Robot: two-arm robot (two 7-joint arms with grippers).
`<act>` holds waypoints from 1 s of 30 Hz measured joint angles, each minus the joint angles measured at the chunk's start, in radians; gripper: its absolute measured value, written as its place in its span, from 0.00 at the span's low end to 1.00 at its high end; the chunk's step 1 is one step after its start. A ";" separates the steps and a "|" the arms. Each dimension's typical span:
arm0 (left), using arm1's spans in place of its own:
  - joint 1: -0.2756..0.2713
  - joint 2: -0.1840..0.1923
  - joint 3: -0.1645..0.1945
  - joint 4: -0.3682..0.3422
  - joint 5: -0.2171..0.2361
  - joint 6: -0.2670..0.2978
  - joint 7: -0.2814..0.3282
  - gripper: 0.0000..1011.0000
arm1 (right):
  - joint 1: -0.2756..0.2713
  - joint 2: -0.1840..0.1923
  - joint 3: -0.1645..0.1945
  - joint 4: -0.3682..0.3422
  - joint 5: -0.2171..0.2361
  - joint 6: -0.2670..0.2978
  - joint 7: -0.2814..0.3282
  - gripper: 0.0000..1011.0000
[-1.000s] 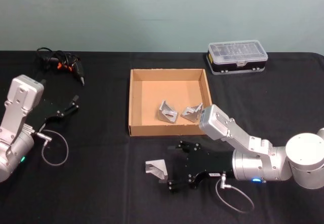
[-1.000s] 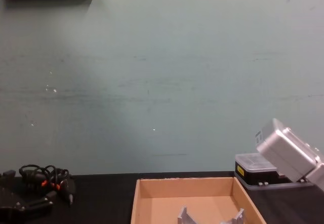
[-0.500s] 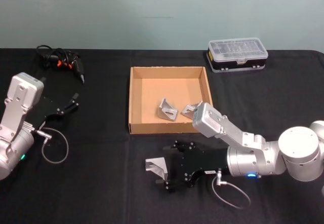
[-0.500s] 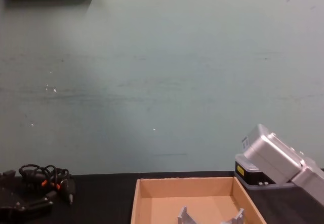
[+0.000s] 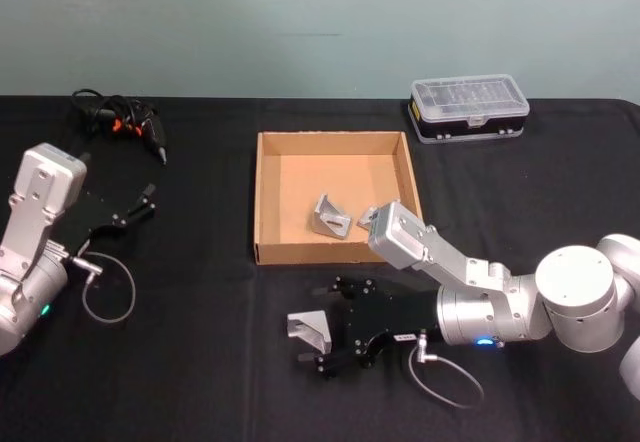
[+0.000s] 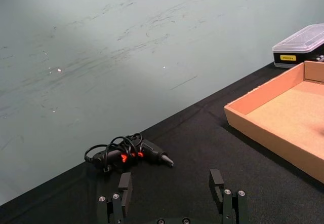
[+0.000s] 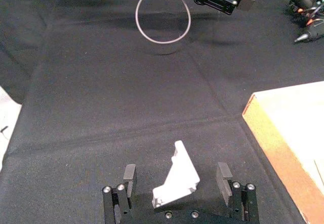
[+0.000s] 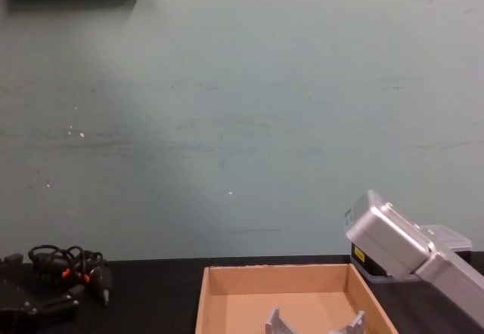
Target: Use one hand to pick up the angle iron from the table and place it into the box.
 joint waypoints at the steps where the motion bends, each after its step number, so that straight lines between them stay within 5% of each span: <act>1: 0.000 0.000 0.000 0.000 0.000 0.000 0.000 0.99 | 0.001 -0.001 -0.001 0.001 0.000 0.000 0.000 0.99; 14: 0.000 0.000 0.000 0.000 0.000 0.000 0.000 0.99 | 0.009 -0.007 -0.015 0.009 -0.006 -0.001 0.002 0.96; 30: 0.000 0.000 0.000 0.000 0.000 0.000 0.000 0.99 | 0.007 -0.006 -0.015 0.003 -0.010 0.002 -0.009 0.49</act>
